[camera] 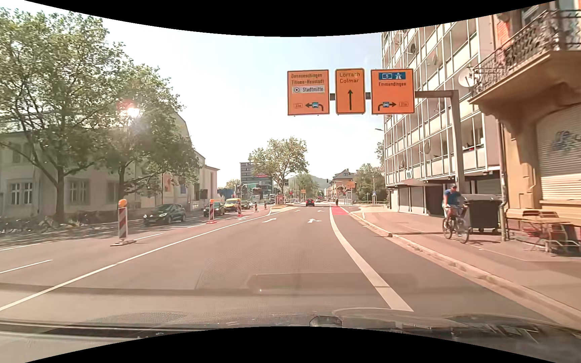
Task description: Follow the waypoints while adhering to traffic rules and regulations
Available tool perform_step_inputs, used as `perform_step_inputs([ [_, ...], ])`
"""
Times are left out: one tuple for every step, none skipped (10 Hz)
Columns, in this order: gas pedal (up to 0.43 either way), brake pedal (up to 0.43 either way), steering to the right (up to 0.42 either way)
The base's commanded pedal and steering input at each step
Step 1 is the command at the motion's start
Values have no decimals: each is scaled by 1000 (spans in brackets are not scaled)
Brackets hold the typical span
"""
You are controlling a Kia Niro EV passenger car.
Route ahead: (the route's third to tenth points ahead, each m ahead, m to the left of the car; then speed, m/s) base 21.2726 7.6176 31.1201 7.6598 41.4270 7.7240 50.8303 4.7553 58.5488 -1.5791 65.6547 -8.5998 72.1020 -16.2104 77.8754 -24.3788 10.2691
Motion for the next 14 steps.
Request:
perform_step_inputs([
  [67,0,23],
  [59,0,24],
  [47,0,17],
  [39,0,16],
  [39,0,16],
  [28,0,16],
  [28,0,17],
  [20,0,17],
  [20,0,17],
  [20,0,17],
  [20,0,17],
  [20,0,17],
  [20,0,18],
  [20,0,18],
])
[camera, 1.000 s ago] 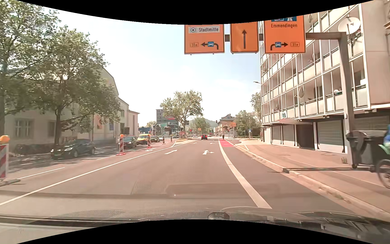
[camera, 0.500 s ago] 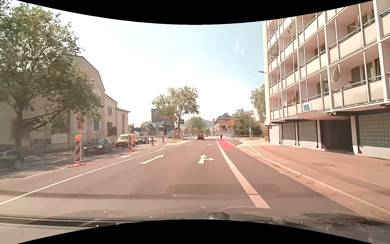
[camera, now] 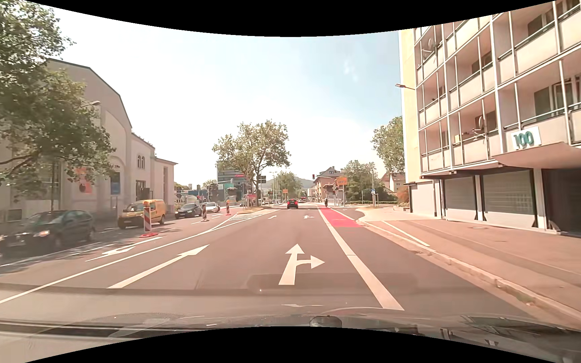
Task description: Follow the waypoints while adhering to traffic rules and regulations
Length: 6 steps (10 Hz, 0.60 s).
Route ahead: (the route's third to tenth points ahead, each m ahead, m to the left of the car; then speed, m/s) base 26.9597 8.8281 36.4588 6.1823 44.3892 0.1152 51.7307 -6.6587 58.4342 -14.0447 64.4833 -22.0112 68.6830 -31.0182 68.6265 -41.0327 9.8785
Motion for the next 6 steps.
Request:
perform_step_inputs([
  [20,0,19],
  [20,0,20],
  [20,0,21],
  [20,0,24],
  [20,0,27],
  [20,0,30],
])
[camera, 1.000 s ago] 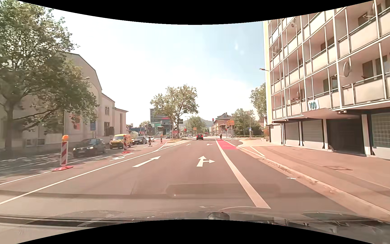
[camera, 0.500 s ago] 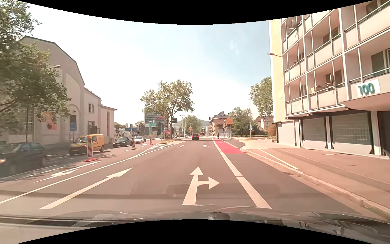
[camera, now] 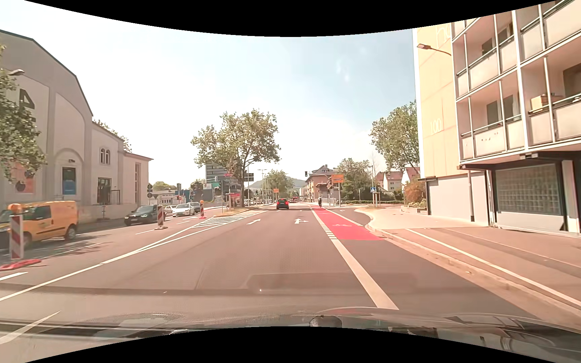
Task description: Follow the waypoints while adhering to traffic rules and regulations
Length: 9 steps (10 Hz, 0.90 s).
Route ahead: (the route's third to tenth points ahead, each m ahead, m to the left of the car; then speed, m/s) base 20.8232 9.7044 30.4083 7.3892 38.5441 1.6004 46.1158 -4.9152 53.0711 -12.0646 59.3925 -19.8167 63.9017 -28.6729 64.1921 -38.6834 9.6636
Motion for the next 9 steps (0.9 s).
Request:
perform_step_inputs([
  [20,0,32],
  [20,0,34],
  [20,0,35],
  [20,0,38],
  [20,0,40],
  [20,0,42],
  [20,0,42],
  [20,0,42],
  [20,0,41],
])
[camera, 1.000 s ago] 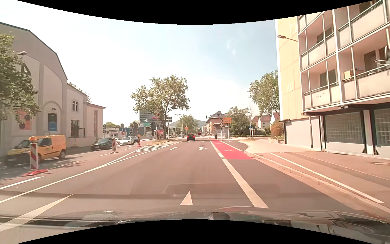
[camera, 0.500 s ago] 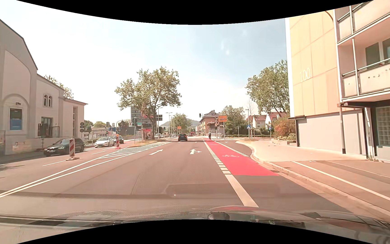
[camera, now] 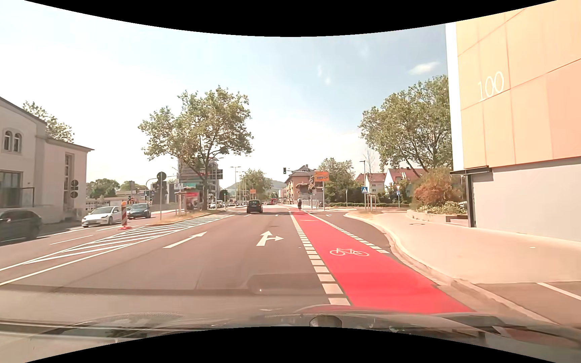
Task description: Follow the waypoints while adhering to traffic rules and regulations
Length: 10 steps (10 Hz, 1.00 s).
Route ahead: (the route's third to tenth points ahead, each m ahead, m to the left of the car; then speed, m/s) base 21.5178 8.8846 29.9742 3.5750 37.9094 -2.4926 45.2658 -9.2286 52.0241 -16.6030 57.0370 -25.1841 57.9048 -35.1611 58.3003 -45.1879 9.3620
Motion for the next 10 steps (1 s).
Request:
perform_step_inputs([
  [20,0,40],
  [20,0,38],
  [20,0,36],
  [20,0,36],
  [0,0,36],
  [0,0,35],
  [0,0,30],
  [0,0,24],
  [0,0,21],
  [0,0,21],
])
